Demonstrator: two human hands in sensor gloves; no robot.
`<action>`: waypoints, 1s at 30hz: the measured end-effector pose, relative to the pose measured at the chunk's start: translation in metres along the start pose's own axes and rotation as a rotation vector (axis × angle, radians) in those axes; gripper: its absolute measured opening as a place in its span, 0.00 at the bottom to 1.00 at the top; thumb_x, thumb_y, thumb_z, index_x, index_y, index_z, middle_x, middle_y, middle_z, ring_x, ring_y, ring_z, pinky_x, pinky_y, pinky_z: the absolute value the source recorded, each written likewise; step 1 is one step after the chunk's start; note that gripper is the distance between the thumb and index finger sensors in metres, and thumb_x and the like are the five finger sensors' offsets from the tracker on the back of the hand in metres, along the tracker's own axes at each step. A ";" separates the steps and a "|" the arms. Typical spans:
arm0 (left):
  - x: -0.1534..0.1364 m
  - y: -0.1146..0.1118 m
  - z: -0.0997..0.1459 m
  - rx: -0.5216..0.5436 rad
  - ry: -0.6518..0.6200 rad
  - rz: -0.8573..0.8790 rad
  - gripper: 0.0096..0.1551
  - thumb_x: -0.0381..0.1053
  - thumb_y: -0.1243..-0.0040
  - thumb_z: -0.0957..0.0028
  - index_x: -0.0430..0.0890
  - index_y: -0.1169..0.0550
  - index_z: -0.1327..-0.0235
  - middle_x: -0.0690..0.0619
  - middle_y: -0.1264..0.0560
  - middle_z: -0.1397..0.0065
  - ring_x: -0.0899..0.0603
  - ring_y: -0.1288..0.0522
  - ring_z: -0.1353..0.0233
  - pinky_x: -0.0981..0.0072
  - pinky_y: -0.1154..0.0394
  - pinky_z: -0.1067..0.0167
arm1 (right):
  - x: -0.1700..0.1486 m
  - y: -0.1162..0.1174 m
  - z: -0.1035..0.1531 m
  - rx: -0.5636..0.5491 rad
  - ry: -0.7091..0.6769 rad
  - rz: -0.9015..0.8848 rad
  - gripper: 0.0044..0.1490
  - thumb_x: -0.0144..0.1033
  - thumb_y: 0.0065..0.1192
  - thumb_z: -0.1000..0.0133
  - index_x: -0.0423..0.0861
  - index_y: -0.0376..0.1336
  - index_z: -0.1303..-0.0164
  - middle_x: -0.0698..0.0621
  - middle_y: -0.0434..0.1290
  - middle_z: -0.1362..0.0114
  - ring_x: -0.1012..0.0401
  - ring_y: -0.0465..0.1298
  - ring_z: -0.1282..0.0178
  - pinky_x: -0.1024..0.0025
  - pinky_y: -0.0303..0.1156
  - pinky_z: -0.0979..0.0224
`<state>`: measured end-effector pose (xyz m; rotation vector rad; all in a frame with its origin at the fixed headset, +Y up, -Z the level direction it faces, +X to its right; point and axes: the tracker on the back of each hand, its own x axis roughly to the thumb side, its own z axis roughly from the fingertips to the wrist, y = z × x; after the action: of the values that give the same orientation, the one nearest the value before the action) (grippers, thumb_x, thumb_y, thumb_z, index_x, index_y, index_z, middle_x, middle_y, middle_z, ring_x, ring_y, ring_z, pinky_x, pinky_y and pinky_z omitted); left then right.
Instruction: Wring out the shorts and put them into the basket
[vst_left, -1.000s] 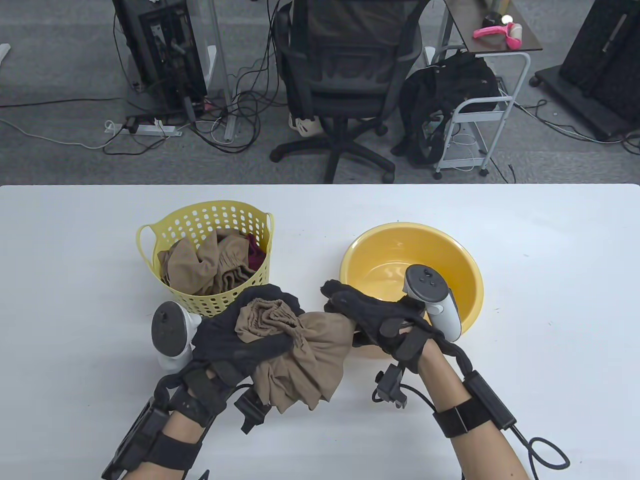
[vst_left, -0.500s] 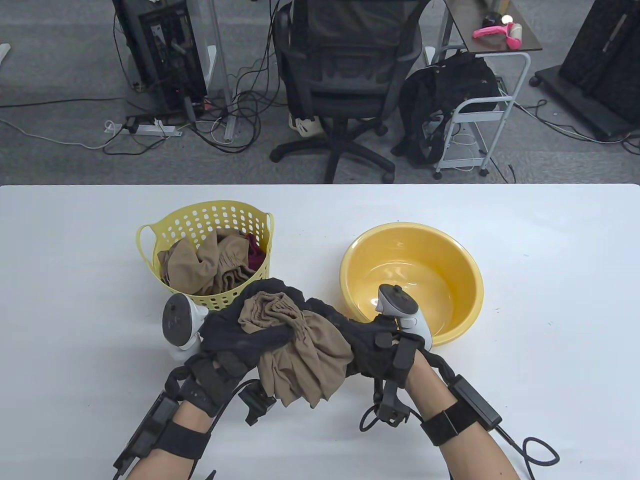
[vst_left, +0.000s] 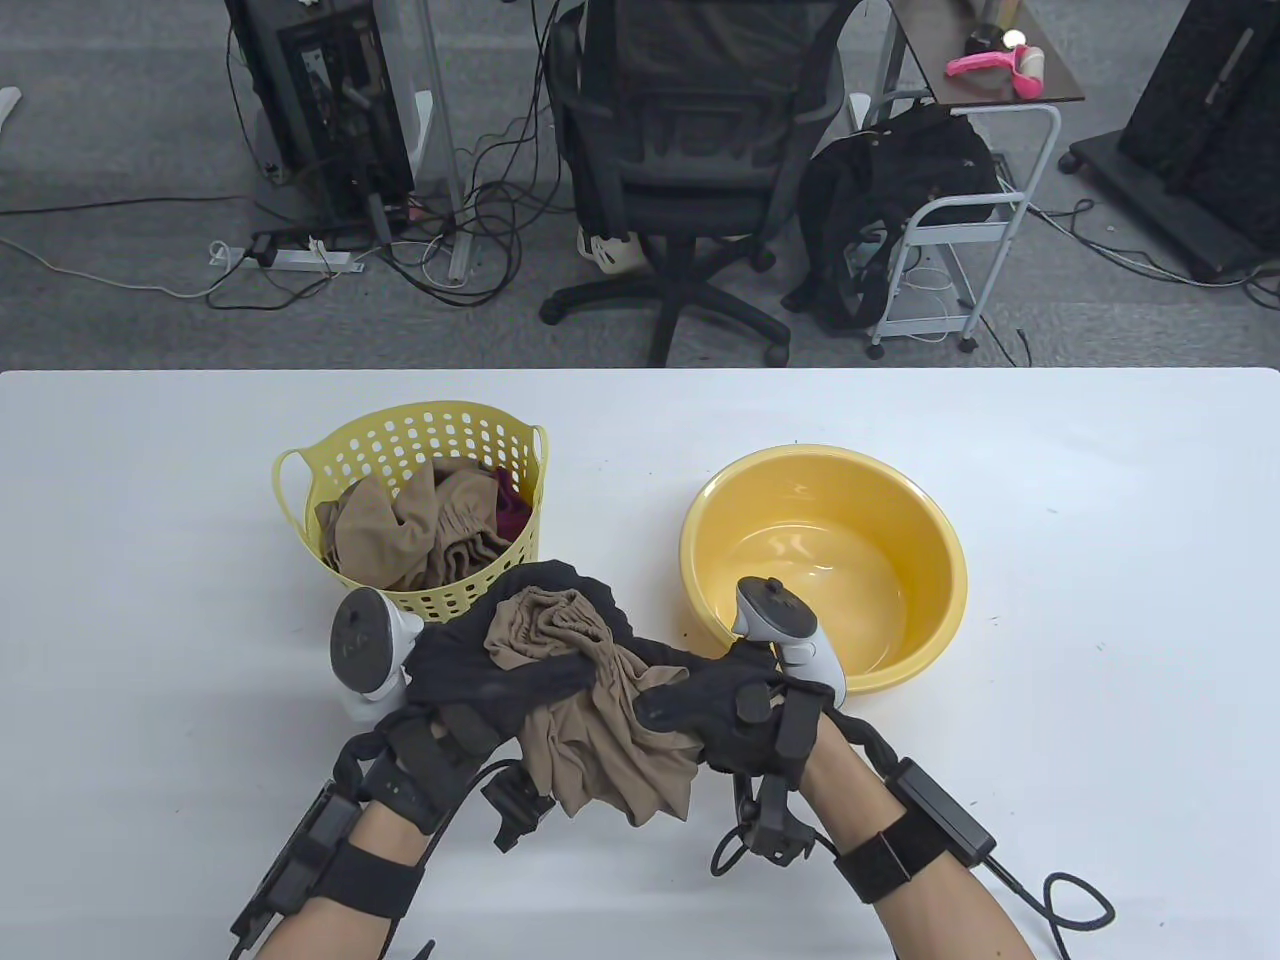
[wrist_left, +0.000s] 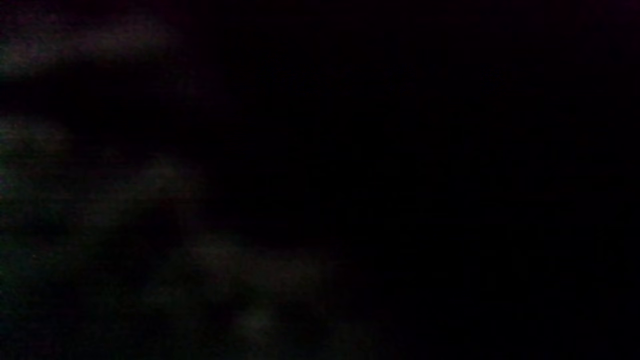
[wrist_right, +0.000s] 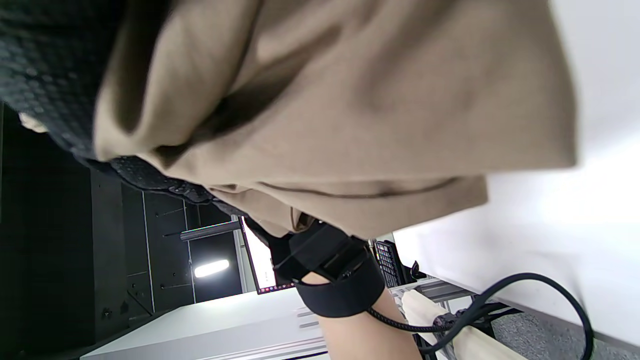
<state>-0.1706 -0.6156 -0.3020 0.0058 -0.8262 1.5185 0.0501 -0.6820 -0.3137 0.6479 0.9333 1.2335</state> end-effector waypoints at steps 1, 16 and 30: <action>0.000 0.000 0.000 0.000 0.001 -0.001 0.44 0.59 0.19 0.50 0.50 0.34 0.29 0.45 0.24 0.28 0.36 0.17 0.32 0.32 0.28 0.32 | 0.001 0.001 0.000 0.001 0.002 0.012 0.75 0.70 0.78 0.50 0.35 0.40 0.18 0.31 0.57 0.22 0.38 0.74 0.36 0.58 0.78 0.40; -0.007 -0.003 0.004 0.046 0.053 -0.065 0.44 0.60 0.20 0.49 0.50 0.34 0.28 0.45 0.26 0.26 0.35 0.19 0.30 0.32 0.30 0.31 | 0.018 0.008 0.006 -0.260 0.005 0.337 0.58 0.53 0.88 0.57 0.38 0.55 0.29 0.48 0.73 0.39 0.57 0.80 0.55 0.73 0.78 0.55; -0.007 -0.014 0.005 0.116 0.143 -0.327 0.43 0.65 0.26 0.44 0.51 0.37 0.26 0.42 0.32 0.22 0.31 0.26 0.25 0.29 0.34 0.31 | 0.046 0.027 0.022 -0.647 -0.060 0.871 0.48 0.49 0.92 0.63 0.41 0.64 0.43 0.55 0.78 0.54 0.64 0.80 0.70 0.73 0.78 0.65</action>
<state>-0.1597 -0.6262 -0.2949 0.1119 -0.5901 1.2397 0.0589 -0.6297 -0.2908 0.5624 0.1181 2.1414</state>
